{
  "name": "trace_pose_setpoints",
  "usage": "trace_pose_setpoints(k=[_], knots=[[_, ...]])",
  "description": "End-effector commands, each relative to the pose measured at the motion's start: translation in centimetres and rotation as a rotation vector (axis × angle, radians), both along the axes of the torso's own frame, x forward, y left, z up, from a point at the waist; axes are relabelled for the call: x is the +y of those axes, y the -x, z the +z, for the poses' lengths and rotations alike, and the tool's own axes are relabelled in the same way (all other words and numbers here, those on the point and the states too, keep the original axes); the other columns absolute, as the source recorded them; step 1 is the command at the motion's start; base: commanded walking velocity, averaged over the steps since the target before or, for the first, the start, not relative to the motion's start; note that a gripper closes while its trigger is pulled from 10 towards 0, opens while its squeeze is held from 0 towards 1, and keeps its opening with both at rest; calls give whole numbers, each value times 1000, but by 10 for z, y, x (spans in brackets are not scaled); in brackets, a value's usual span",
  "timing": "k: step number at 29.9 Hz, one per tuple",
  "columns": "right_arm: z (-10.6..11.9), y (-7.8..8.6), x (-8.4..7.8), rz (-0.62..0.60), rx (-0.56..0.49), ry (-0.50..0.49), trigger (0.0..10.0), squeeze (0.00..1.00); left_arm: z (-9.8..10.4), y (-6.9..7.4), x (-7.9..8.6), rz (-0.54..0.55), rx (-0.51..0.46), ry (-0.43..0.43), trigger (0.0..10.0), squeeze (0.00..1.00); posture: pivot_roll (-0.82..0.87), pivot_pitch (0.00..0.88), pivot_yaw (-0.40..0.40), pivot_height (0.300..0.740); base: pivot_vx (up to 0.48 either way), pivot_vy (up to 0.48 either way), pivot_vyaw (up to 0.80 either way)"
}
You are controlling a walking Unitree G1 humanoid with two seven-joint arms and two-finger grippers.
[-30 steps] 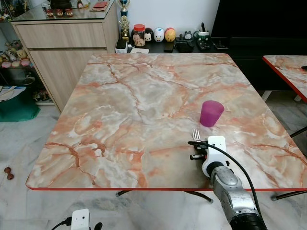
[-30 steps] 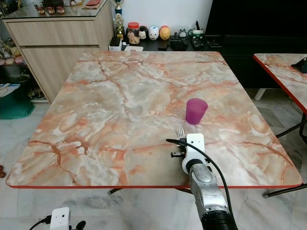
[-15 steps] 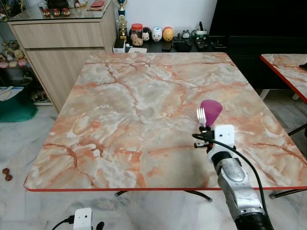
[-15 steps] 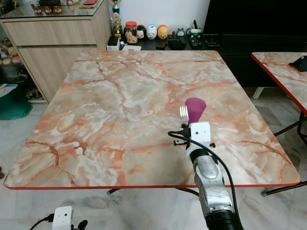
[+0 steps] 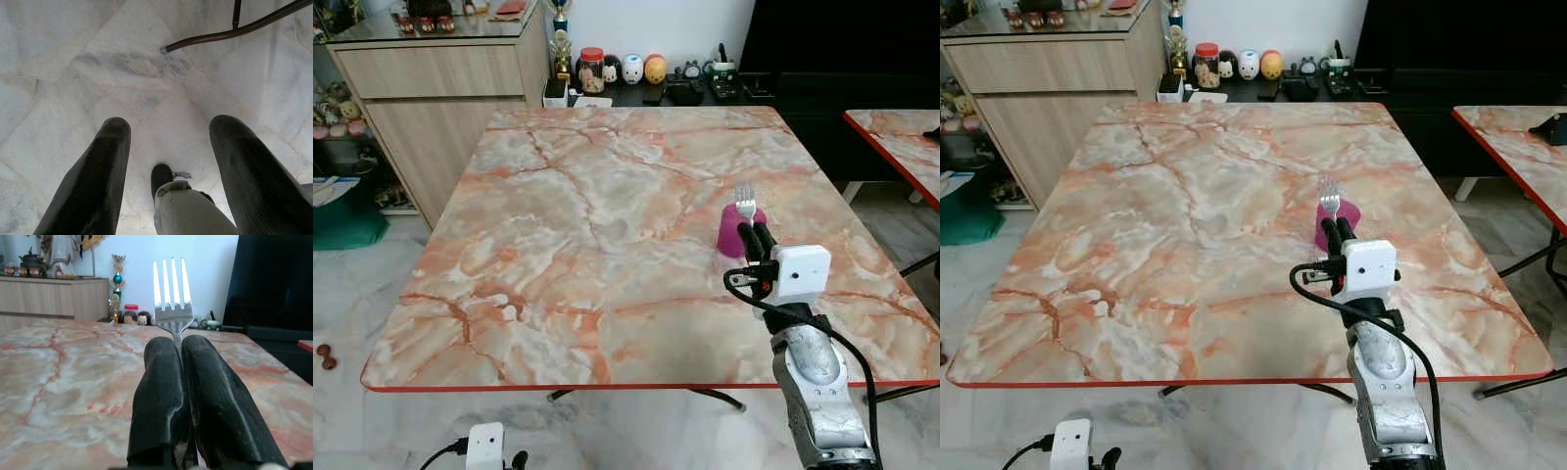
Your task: Setting the table
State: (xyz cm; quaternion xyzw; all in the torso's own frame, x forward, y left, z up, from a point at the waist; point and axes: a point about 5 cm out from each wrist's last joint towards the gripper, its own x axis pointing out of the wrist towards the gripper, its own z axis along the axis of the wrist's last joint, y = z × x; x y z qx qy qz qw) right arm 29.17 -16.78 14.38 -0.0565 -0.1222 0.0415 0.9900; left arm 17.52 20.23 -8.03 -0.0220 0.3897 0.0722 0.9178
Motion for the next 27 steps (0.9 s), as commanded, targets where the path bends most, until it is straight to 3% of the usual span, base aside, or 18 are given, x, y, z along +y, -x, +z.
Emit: trace_pose_setpoints(k=[1, 10, 17, 20, 27], knots=[[6, -6, -4, -19, -27, 6, 10000, 0, 1, -4, 0, 11, 8, -4, 10000, 0, -99, 0, -16, 719, 0, 0, 0], [15, -13, -13, -46, -52, 22, 10000, 0, 6, -8, 15, 68, -12, -31, 10000, 0, -85, 0, -32, 719, 0, 0, 0], [12, -12, -18, -65, -53, 22, 10000, 0, 7, -1, 32, 133, -13, -54, 10000, 0, -65, 0, -27, 719, 0, 0, 0], [11, -4, -17, -78, -63, 11, 10000, 0, 4, 10, 39, 155, 9, -67, 10000, 0, -84, 0, 1, 719, 0, 0, 0], [3, 6, -19, -71, -48, 24, 10000, 0, 1, 14, 34, 140, 20, -61, 10000, 0, -103, 0, 23, 719, 0, 0, 0]])
